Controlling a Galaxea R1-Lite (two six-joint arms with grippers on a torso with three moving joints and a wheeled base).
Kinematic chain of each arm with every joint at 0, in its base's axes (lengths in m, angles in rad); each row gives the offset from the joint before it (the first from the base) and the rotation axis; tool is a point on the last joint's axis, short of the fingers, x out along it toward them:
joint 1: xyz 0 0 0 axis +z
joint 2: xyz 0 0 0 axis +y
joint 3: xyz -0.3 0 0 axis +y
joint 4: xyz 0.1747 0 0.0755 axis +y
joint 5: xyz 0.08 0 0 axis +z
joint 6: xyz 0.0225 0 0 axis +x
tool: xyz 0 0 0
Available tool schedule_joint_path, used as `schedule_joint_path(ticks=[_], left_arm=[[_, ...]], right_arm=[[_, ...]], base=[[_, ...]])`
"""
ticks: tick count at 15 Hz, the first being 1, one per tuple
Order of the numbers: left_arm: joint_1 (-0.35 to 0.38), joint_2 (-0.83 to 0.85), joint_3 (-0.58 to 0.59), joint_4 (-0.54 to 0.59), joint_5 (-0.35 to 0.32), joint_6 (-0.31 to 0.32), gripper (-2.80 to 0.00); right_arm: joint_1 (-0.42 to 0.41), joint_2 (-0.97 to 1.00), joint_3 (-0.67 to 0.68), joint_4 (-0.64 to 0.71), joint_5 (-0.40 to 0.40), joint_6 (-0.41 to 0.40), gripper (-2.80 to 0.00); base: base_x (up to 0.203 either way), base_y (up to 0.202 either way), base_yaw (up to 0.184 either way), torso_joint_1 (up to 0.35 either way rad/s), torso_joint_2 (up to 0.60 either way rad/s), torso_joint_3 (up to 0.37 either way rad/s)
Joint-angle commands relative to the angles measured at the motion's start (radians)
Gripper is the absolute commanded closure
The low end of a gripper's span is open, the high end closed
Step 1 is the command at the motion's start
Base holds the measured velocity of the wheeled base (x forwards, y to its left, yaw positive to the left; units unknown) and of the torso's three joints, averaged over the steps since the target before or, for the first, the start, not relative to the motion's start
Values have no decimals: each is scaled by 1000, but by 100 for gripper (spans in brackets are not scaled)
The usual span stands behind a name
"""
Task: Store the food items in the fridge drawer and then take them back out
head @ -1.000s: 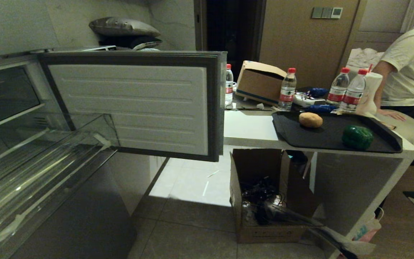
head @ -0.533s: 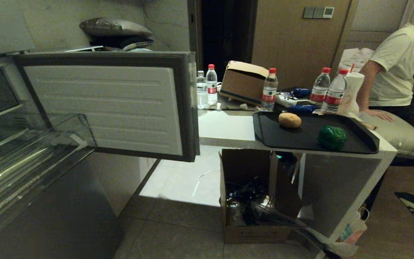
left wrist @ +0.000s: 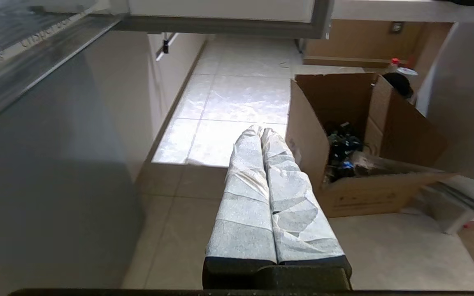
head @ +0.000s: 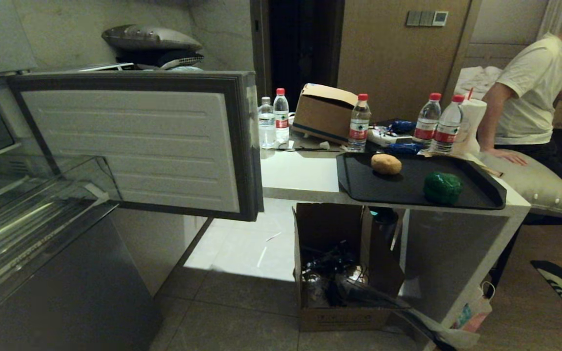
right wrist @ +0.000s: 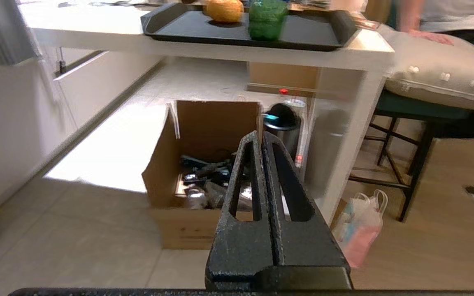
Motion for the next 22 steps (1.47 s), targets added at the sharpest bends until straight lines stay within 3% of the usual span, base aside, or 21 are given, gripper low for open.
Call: schedule_joint_path(ticks=[1, 15, 22], left_arm=[[0, 1, 0, 0, 0, 0, 0], [0, 1, 0, 0, 0, 0, 0], [0, 1, 0, 0, 0, 0, 0]], right_arm=[[0, 0, 31, 0, -1, 0, 0], [0, 0, 31, 0, 1, -3, 0], [0, 0, 31, 0, 1, -3, 0]], base=[[130, 0, -3, -7, -3, 6], [193, 0, -1, 4, 2, 3], [9, 0, 0, 3, 1, 0]])
